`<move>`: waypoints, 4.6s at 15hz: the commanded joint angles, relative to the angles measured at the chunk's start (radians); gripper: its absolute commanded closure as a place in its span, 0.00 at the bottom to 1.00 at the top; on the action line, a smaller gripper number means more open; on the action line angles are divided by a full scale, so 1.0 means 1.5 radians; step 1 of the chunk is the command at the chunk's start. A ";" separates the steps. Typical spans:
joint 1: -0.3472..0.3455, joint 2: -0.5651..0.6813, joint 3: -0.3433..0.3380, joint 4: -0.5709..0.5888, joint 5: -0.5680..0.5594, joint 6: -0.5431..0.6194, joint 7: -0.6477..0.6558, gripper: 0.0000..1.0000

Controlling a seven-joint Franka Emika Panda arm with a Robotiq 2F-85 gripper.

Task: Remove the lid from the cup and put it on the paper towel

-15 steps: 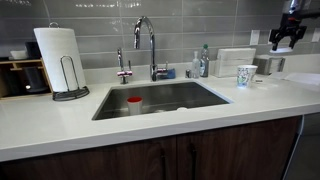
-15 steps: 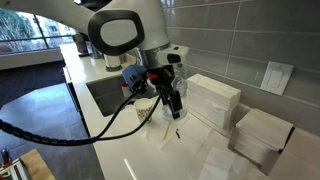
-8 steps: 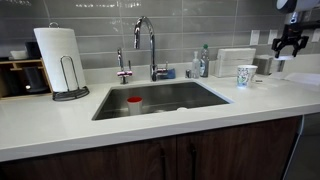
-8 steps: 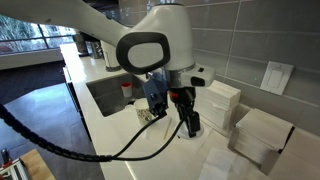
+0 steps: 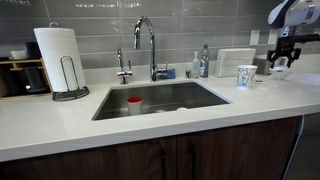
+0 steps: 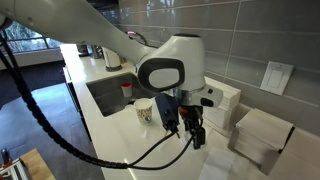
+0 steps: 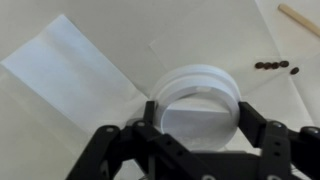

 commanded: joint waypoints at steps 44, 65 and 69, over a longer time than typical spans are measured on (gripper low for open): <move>0.005 -0.096 0.063 -0.046 -0.080 -0.050 -0.187 0.00; 0.042 -0.556 0.168 -0.250 -0.304 -0.328 0.022 0.00; 0.063 -0.553 0.152 -0.240 -0.298 -0.322 0.017 0.00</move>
